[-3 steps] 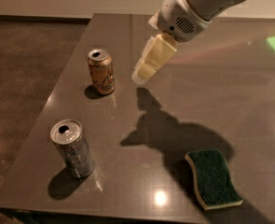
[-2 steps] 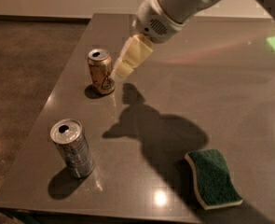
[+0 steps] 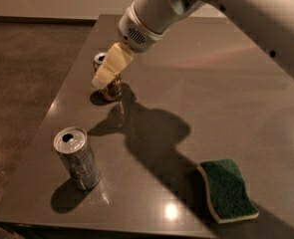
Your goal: Knock orange can over
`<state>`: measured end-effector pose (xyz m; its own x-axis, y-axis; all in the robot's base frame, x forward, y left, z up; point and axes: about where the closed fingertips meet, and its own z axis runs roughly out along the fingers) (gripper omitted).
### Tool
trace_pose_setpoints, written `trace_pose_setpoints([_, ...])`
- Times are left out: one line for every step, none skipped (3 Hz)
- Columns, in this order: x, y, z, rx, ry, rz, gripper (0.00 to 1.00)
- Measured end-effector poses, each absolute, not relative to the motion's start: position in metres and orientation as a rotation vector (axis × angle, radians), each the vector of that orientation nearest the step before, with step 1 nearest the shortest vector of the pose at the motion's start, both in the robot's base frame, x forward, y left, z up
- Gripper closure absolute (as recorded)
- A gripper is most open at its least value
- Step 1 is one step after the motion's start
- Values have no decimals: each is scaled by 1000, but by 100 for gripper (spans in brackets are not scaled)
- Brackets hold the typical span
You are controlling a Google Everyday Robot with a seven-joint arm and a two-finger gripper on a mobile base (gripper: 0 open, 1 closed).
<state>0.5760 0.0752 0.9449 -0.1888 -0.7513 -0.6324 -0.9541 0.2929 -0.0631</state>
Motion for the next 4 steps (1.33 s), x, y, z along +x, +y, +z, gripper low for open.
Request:
trace_pose_setpoints([578,93,935,-1493,1991,487,0])
trace_pose_setpoints([581,107,927,-1473,1969,493,0])
trace_pose_setpoints([585,116,918,-1470,1962,497,0])
trace_pose_setpoints([589,120,912,-1471,1970,499,18])
